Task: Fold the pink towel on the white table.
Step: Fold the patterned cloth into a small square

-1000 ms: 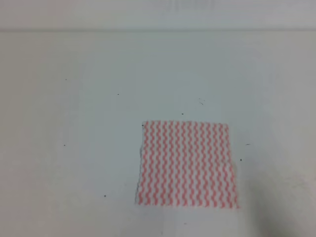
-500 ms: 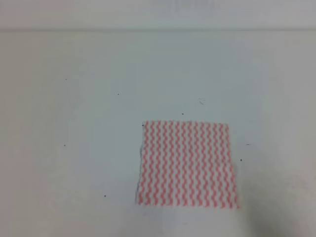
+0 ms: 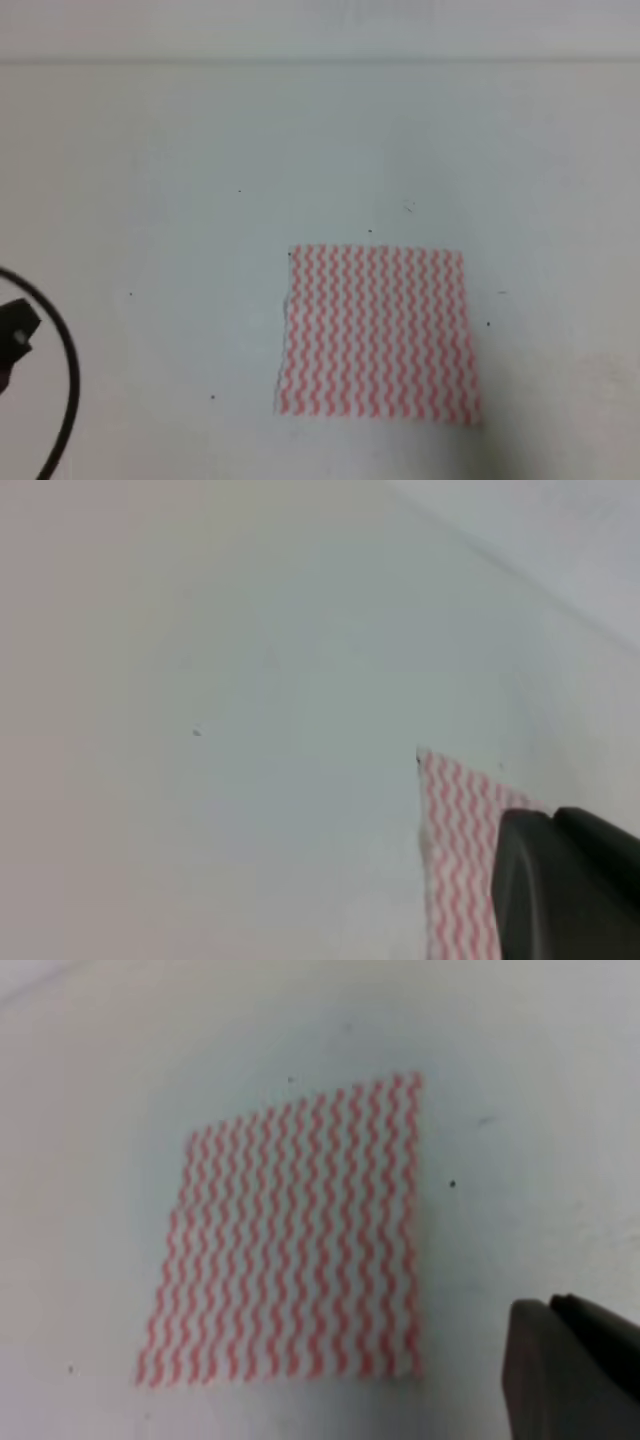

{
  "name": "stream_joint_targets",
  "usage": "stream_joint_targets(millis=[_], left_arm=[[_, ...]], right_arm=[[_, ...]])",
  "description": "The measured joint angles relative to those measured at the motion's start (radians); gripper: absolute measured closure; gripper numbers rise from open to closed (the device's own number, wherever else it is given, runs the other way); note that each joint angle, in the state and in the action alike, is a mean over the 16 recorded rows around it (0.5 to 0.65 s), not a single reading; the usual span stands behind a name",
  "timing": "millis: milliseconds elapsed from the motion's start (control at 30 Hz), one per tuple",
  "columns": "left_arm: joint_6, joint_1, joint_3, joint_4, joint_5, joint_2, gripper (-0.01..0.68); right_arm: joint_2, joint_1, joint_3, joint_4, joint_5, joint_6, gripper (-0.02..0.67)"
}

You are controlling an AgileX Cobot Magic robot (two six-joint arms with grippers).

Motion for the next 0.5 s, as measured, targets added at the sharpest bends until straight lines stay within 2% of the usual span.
stream_joint_targets(millis=[267,500], left_arm=[[0.444,0.000,-0.090,-0.340,0.076,0.192,0.675],[0.817,0.000,-0.095,-0.658,0.120,0.317,0.675]], right_arm=[[0.130,0.000,-0.075,-0.009,0.123,-0.014,0.667],[0.223,0.000,-0.081,0.168,0.139,-0.144,0.667]])
